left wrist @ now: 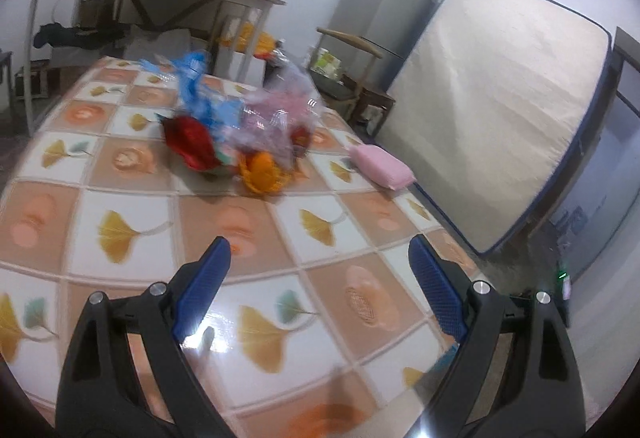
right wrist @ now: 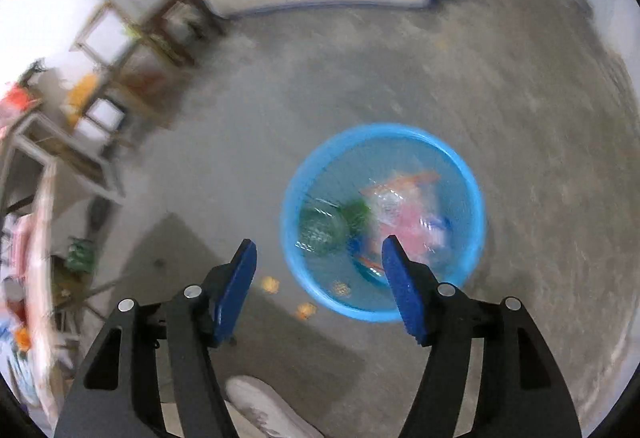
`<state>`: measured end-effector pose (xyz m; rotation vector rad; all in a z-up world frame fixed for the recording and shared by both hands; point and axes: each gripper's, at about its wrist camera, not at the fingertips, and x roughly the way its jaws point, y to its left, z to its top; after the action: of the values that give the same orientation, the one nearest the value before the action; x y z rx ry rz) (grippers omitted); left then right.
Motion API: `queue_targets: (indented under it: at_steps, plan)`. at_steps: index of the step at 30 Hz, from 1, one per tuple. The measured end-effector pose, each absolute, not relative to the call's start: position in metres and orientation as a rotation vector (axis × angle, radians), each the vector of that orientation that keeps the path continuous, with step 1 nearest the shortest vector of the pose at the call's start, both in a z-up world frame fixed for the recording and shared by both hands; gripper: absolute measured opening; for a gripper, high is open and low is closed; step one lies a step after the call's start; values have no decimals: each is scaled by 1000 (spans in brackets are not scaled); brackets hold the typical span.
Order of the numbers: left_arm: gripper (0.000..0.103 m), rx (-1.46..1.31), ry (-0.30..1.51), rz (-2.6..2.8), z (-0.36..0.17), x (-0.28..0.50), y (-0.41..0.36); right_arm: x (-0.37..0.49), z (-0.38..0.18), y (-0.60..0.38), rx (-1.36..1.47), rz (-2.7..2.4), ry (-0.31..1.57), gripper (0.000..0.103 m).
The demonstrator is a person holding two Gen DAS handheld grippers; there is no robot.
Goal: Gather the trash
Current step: 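Grasp the blue Yakult-printed bag on the table with the left tool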
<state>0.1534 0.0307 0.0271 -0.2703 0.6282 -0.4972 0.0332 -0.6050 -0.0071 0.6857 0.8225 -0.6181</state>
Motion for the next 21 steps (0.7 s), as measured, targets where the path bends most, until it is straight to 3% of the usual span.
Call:
queue_targets:
  at_steps: [5,10,19,21]
  plan:
    - [87,-270,606,-461,46,171,59,103,73,-523,509,-319,707,68]
    - [87,-319,639,-444,63,221,81,170,112,-434,427,-8,691,73]
    - [86,-380,754,-257,55,351,92,235,106,-293,355,319,760,73]
    - [73,-362,788,-212,46,372,89,230,100,-280,355,341,778,73]
